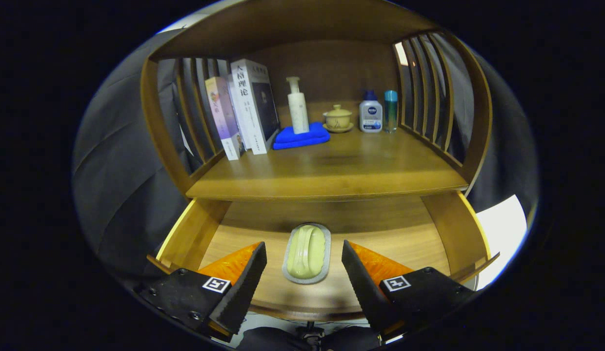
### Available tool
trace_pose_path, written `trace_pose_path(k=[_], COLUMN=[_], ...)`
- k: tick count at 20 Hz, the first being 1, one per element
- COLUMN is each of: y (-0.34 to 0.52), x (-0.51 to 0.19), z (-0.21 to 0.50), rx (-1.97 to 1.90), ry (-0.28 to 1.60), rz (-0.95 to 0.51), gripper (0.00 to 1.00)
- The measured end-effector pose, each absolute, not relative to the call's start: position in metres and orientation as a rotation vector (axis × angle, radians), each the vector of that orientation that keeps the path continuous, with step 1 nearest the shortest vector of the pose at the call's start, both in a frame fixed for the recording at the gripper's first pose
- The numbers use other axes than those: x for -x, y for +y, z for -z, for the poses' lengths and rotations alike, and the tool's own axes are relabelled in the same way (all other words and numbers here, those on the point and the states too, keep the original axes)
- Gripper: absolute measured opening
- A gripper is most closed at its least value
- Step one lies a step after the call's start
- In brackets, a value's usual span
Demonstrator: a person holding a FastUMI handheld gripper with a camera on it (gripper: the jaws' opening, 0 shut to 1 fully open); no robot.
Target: Pull open the drawer, take out the items inside it, and place them on the countertop above the cabinet.
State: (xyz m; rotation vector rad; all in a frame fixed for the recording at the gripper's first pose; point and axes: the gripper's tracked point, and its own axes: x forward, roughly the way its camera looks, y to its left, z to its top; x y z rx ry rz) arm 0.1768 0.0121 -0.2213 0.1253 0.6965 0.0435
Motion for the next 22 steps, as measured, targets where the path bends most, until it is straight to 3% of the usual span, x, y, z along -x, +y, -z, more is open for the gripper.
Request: trace_pose_path(k=[12,18,20,22], y=[0.017,0.015,0.018,0.018], x=[-0.208,-0.21,-0.208,-0.208], z=[0.276,0.291,0.298,0.301], rx=[-0.094,-0.101,-0.119,-0.12], ry=[0.906,0.949,0.967,0.971], rz=[-0.007,-0.001,-0.006,-0.001], gripper=[0.97,0.7,0.7,0.56])
